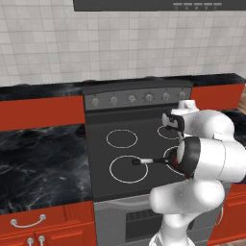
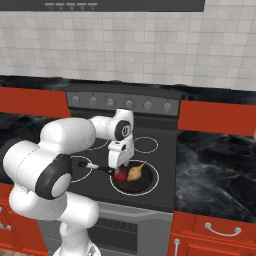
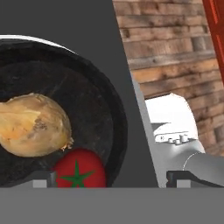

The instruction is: Place the pan on the front right burner on the stove. Then place the tomato and the onion in the pan and turn on the front right burner.

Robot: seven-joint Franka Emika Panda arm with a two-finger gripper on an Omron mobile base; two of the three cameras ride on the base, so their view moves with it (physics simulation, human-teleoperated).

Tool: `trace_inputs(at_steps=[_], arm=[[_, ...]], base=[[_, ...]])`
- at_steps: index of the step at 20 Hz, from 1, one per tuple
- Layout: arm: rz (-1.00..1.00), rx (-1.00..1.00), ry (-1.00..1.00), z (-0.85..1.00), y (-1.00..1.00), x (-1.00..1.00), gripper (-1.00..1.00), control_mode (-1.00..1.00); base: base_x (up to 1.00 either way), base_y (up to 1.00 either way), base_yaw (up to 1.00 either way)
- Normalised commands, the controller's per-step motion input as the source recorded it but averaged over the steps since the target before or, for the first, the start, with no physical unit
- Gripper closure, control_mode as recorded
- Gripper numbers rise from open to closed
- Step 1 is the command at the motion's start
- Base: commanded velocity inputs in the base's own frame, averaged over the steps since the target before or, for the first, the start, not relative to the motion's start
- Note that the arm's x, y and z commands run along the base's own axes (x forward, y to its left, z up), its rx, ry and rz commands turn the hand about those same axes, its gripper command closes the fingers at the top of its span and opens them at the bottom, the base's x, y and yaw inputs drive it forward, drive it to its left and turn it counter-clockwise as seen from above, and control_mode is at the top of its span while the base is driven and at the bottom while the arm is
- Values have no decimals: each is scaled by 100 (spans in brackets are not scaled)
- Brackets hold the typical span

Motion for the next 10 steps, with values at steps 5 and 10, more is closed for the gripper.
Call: trace_inputs(at_steps=[5,10], arm=[[-3,0,-6,89,0,-1,-100,-100],[0,0,-3,89,-6,9,-100,-100]], base=[[0,0,0],[0,0,0]])
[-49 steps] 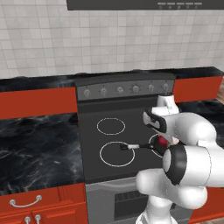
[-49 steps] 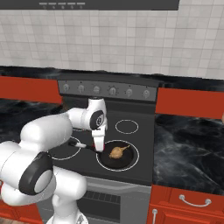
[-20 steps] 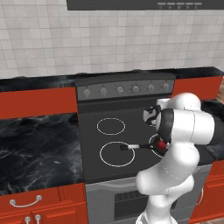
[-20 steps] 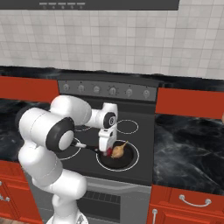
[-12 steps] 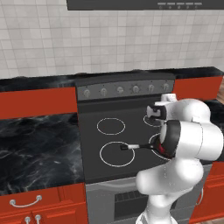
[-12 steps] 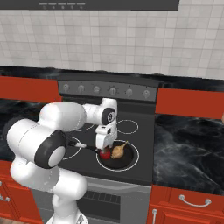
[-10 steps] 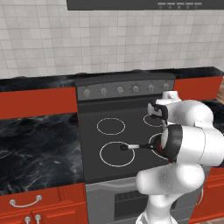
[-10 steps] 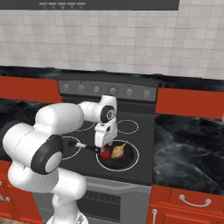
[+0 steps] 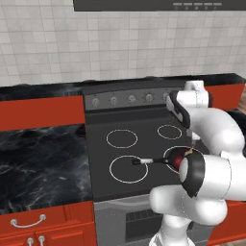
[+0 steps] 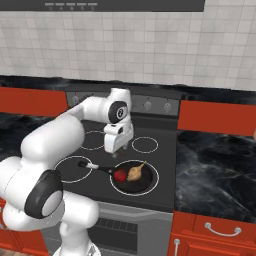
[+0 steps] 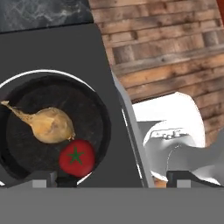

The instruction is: Place the pan on the front right burner on the stove. Then place the tomato and the onion in the pan and turn on the front right burner.

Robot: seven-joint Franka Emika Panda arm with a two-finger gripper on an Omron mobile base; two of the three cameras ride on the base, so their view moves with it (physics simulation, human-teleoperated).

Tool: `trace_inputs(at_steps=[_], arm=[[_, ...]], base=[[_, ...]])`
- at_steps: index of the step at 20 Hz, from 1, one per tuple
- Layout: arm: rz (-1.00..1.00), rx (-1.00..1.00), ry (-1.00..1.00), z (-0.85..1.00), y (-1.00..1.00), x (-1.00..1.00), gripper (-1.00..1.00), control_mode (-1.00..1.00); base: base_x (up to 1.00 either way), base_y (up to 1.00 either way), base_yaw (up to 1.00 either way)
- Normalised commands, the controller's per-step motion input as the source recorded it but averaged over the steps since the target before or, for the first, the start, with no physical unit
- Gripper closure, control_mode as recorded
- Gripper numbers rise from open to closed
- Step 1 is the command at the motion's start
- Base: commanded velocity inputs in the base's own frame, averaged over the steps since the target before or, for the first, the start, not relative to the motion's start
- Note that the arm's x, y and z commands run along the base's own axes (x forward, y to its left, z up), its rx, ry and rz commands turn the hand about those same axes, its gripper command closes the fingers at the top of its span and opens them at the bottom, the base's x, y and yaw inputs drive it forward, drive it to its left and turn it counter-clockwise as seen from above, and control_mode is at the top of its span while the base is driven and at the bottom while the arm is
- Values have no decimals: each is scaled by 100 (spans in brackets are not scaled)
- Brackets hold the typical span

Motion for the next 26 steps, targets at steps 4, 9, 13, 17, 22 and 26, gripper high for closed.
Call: trace_inputs(at_steps=[4,9,13,17,22,26], arm=[[6,0,0,68,-30,8,-100,-100],[25,0,0,21,-50,0,-100,-100],[39,0,-6,0,-40,6,-100,-100],[45,0,-16,0,-22,24,-100,-100],[37,0,-22,0,-3,36,-100,-100],[31,0,-16,7,0,49,-100,-100]], base=[[0,0,0],[0,0,0],[0,0,0],[0,0,0],[0,0,0],[0,0,0]])
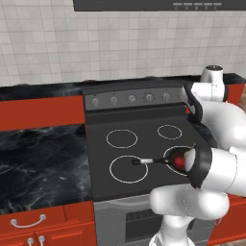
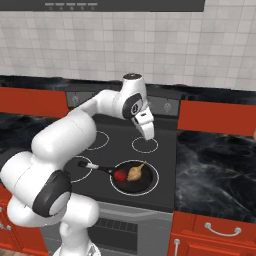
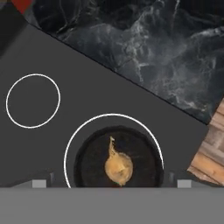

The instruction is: Place the pan on the front right burner on the stove. Then place the tomato and the onion in the pan and turn on the front right burner.

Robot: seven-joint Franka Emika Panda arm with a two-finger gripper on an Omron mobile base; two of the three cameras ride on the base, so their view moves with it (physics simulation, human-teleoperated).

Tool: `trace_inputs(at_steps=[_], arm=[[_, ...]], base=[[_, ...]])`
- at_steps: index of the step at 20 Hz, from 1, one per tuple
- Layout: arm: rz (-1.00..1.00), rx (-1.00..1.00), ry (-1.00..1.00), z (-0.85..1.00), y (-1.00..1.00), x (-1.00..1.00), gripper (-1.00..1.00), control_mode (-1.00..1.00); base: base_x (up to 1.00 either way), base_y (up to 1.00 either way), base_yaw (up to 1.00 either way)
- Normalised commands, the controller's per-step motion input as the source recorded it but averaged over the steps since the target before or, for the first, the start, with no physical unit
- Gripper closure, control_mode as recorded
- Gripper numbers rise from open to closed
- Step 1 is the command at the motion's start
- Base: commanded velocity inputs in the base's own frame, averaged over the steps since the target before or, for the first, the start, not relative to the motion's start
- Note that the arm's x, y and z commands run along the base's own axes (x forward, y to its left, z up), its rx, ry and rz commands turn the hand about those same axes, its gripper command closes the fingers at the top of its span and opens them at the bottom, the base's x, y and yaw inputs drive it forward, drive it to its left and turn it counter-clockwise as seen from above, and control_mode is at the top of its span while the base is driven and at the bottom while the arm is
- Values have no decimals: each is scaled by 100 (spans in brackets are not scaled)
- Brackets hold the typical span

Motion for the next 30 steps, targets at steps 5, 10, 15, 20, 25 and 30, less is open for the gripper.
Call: trace_inputs(at_steps=[5,10,15,20,25,30], arm=[[21,0,-5,31,-8,62,-100,-100],[17,-1,-1,30,-10,68,-100,-100],[19,-7,-10,1,-11,54,-100,-100],[20,-11,-15,-4,-14,42,-100,-100],[20,-11,-15,-7,-9,38,-100,-100],[18,-8,-2,-2,-9,50,-100,-100]], base=[[0,0,0],[0,0,0],[0,0,0],[0,0,0],[0,0,0],[0,0,0]])
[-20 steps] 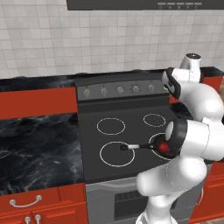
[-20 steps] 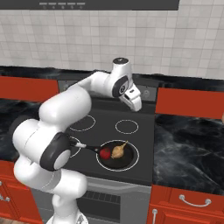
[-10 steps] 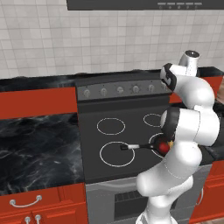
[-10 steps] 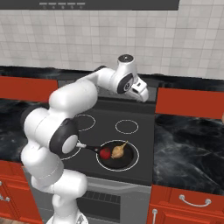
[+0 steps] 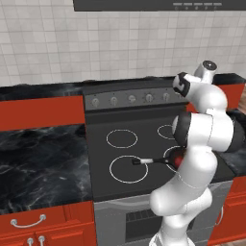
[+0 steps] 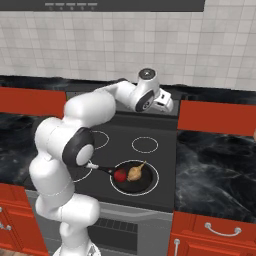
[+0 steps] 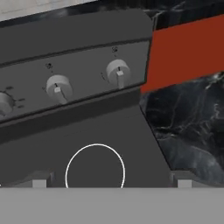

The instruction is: Place the pan on the front right burner on the stove. Then place the tomato and the onion in the pan and turn on the front right burner.

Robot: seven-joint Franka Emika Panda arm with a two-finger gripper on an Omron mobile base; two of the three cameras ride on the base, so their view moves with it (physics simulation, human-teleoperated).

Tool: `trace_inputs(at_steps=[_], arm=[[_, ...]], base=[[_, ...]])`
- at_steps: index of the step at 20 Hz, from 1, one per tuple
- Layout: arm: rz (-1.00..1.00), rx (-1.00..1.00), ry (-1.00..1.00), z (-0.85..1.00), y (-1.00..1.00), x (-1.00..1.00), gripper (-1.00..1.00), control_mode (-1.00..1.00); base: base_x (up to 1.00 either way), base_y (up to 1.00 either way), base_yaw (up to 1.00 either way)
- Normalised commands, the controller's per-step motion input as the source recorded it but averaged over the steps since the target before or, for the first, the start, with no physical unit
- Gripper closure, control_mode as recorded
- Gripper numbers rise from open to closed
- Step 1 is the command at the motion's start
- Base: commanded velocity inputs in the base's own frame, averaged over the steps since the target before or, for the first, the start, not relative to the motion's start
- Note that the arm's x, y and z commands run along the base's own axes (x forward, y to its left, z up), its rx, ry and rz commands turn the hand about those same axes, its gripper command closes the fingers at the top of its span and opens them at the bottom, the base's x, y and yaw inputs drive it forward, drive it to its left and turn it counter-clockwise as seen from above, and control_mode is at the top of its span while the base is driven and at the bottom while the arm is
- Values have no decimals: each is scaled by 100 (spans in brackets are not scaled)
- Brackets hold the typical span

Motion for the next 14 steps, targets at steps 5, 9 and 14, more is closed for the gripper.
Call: trace_inputs(at_steps=[5,9,14], arm=[[11,-6,2,0,-20,56,-100,-100],[8,-6,6,0,-23,57,-100,-100],[7,-5,6,0,-7,49,-100,-100]], base=[[0,0,0],[0,0,0],[0,0,0]])
